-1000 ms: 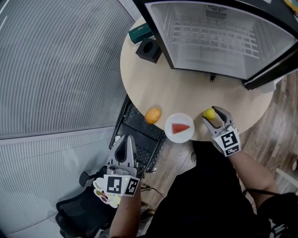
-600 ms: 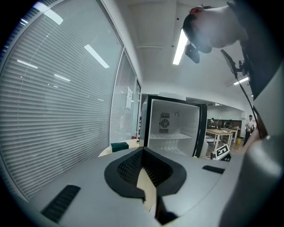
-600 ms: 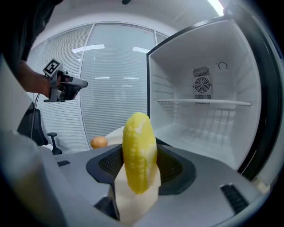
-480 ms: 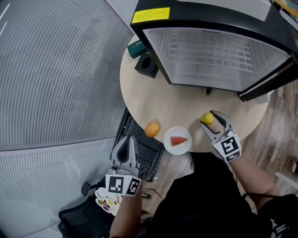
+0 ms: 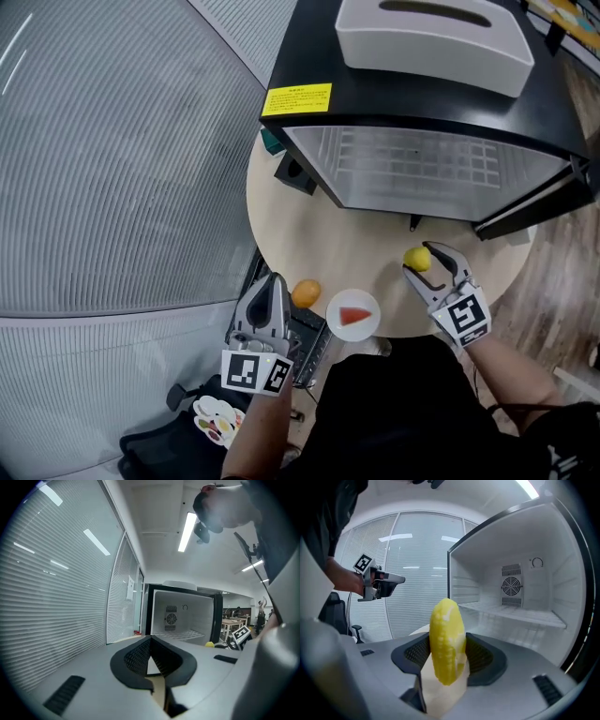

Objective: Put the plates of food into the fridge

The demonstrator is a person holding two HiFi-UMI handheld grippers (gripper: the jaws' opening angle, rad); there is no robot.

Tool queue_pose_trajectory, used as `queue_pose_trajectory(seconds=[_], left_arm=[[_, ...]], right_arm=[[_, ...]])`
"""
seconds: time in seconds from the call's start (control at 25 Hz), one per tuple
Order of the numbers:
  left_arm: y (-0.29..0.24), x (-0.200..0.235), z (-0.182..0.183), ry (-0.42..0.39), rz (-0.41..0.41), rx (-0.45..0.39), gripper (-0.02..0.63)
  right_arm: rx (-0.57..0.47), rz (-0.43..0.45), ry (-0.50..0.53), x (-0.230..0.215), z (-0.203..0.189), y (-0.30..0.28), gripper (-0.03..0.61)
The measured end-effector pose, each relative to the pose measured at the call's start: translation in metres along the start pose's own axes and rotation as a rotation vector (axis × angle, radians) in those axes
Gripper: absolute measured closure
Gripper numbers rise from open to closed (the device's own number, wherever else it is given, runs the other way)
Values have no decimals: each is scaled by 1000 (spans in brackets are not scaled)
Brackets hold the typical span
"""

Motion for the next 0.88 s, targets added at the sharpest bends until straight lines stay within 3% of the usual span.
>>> queue_pose_trajectory(seconds=[0.2, 0.64, 0.88], left_arm=[[-24, -13, 13, -22, -31, -1, 607], [-82, -30, 35, -53, -194, -8, 607], [-93, -14, 49, -55, -269, -7, 607]], right_arm=[[-28, -13, 46, -18, 17, -1, 342], [-56, -163, -33, -52, 54, -7, 342], [-56, -253, -77, -67, 70, -15, 342]])
Point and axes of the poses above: the fingertips, and each gripper's own axes: y backward along the fingers, x to its left, z out of its top, the point moved 1 cm from there along y, backward along the fingers, and after that the axes turned 14 degrees about y, right-handed, at the moved point
